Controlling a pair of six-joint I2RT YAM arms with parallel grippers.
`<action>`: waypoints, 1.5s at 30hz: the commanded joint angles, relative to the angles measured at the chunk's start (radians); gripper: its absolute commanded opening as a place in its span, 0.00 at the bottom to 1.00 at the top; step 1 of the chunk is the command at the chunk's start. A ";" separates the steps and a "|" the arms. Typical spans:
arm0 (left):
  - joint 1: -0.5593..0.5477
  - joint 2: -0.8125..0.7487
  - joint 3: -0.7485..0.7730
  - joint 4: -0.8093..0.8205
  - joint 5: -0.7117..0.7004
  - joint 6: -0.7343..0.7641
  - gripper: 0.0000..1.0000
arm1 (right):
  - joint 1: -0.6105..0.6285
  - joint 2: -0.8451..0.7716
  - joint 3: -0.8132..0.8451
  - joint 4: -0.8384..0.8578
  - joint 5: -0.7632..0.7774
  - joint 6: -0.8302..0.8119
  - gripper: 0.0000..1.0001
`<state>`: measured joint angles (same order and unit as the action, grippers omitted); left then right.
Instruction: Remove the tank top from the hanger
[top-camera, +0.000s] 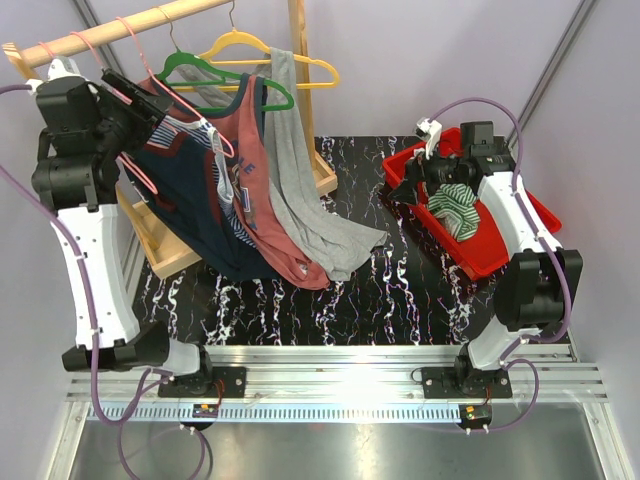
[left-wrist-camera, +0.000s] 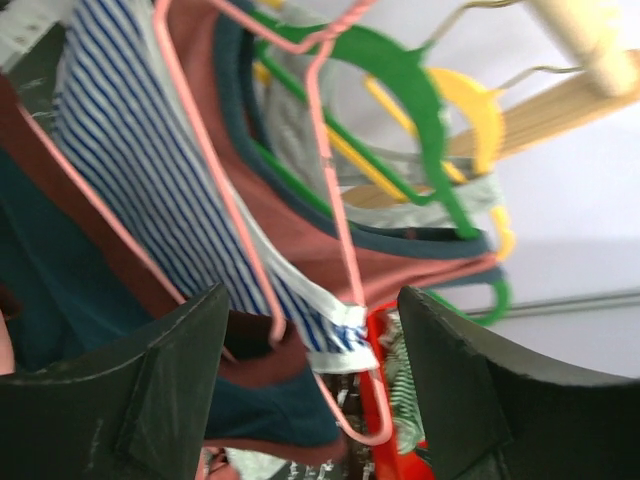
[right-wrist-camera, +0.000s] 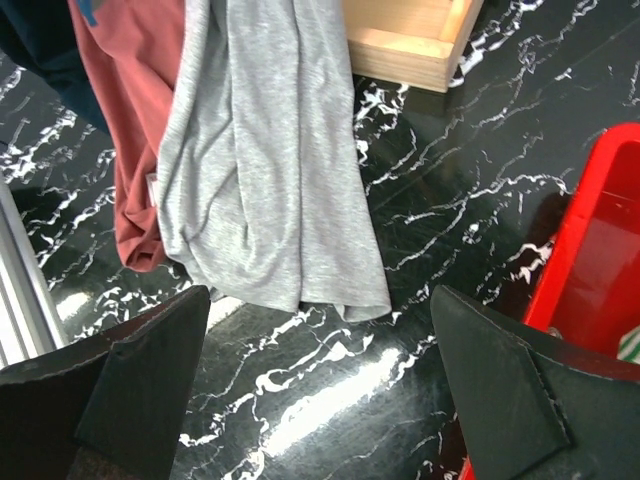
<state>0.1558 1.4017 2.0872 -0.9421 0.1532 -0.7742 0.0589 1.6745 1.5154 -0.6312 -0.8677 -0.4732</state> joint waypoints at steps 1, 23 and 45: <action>-0.012 0.016 0.051 -0.015 -0.118 0.073 0.70 | 0.015 -0.033 0.011 0.039 -0.054 0.031 1.00; -0.012 0.111 -0.013 0.158 -0.130 0.130 0.41 | 0.033 -0.064 -0.026 0.036 -0.027 0.022 1.00; -0.001 -0.041 -0.133 0.312 -0.055 0.032 0.00 | 0.033 -0.076 -0.031 0.019 -0.010 -0.004 1.00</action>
<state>0.1513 1.4250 1.9369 -0.7536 0.0593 -0.7292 0.0834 1.6447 1.4841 -0.6178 -0.8764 -0.4610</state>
